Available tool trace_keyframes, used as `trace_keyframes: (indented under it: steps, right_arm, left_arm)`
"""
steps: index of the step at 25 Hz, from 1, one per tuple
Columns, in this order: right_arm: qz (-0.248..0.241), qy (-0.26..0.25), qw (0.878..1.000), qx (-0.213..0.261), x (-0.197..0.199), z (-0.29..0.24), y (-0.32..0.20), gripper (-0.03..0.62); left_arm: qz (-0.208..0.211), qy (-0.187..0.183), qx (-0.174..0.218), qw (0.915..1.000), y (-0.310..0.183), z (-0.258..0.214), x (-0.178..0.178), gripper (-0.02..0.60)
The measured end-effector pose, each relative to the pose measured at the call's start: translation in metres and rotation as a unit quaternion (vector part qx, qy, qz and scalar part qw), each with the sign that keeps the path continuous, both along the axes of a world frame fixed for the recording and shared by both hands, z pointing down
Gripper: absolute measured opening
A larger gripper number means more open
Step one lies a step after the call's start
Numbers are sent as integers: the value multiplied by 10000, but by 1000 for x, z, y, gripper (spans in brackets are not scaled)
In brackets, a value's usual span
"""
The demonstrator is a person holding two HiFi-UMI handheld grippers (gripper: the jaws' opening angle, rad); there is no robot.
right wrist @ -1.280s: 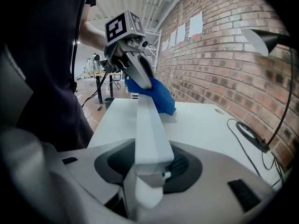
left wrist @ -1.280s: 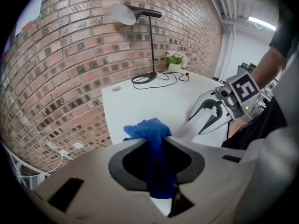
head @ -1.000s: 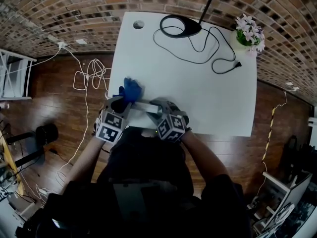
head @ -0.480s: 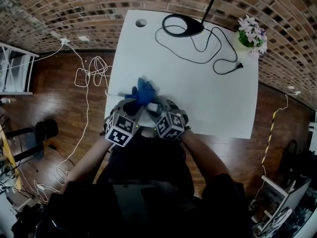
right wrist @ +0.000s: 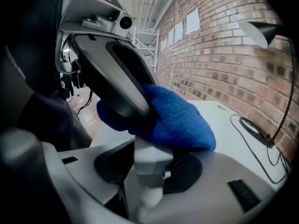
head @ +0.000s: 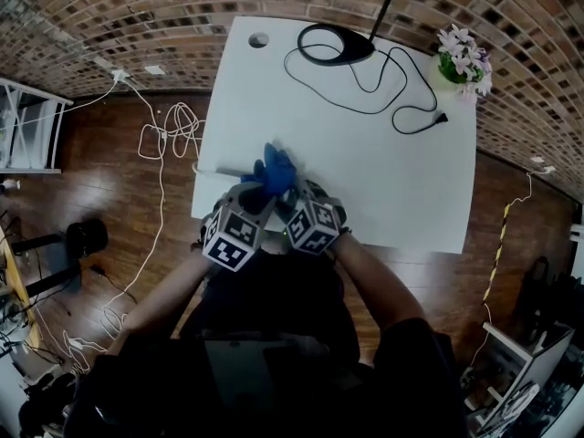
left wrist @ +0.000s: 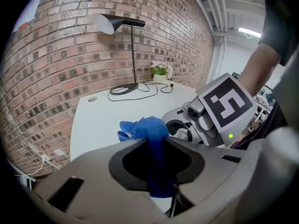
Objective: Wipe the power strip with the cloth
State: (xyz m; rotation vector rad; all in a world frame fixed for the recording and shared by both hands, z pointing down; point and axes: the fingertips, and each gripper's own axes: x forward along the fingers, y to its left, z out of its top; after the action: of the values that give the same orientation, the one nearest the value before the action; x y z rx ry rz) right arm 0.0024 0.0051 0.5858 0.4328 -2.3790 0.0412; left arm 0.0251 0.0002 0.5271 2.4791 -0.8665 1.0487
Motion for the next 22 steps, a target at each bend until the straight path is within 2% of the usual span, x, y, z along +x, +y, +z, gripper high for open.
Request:
trace_keyframes:
  steps: [11, 14, 17, 22]
  right_arm:
    - [50, -17, 9999, -87, 0, 0, 1, 158]
    - [45, -29, 9999, -97, 2, 0, 0, 158]
    - [53, -26, 9999, -107, 2, 1, -1, 158]
    - [52, -20, 9998, -178, 1, 2, 1, 158]
  left_arm:
    - [285, 236, -242, 9990, 9, -2, 26, 83]
    - [374, 441, -337, 9978, 11, -5, 35, 83]
    - [264, 696, -538, 9958, 11, -6, 37, 80]
    - [426, 532, -396, 9969, 10, -6, 37, 80]
